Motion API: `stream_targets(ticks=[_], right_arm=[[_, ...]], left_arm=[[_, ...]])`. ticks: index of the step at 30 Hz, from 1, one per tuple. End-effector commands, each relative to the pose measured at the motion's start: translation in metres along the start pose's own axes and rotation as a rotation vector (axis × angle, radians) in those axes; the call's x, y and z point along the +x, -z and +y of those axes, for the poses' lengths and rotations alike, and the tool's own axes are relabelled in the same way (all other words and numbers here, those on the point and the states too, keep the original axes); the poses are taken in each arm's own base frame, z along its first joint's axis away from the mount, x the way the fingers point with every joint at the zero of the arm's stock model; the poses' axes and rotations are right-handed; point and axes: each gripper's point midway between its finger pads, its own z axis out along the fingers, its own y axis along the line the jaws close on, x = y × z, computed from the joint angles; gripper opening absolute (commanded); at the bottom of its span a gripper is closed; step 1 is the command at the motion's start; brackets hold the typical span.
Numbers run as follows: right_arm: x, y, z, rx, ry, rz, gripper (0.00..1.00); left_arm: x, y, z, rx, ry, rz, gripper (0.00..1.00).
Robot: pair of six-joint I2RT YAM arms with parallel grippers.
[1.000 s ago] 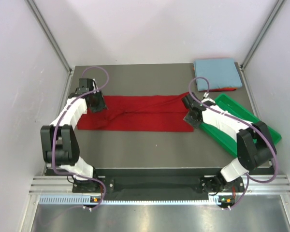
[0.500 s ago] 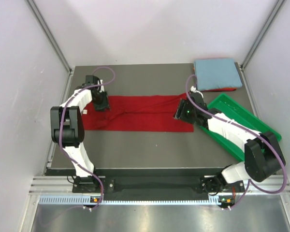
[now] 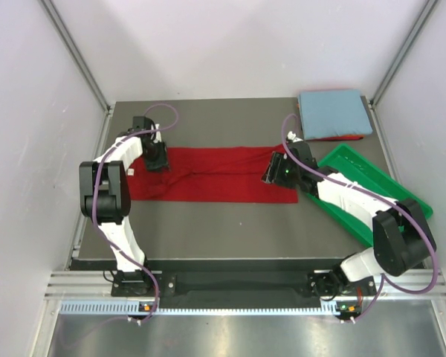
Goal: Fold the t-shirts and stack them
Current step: Fold the tshirt
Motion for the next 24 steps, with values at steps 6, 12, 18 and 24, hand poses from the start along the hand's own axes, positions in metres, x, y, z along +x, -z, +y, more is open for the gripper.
stream_targets(ticks=[6, 12, 18, 24], right_arm=[[-0.019, 0.009, 0.020, -0.066, 0.039, -0.066, 0.55], [-0.017, 0.007, 0.019, -0.073, 0.034, -0.057, 0.55], [-0.015, 0.004, 0.019, -0.062, 0.043, -0.037, 0.56], [-0.016, 0.003, 0.022, -0.078, 0.049, -0.039, 0.56]], left_arm=[[-0.007, 0.002, -0.011, 0.039, -0.020, -0.001, 0.41], [-0.006, 0.009, -0.019, 0.080, -0.024, -0.003, 0.34], [-0.011, 0.029, -0.032, 0.138, -0.019, -0.042, 0.32], [0.001, 0.037, -0.050, 0.192, -0.036, -0.033, 0.32]])
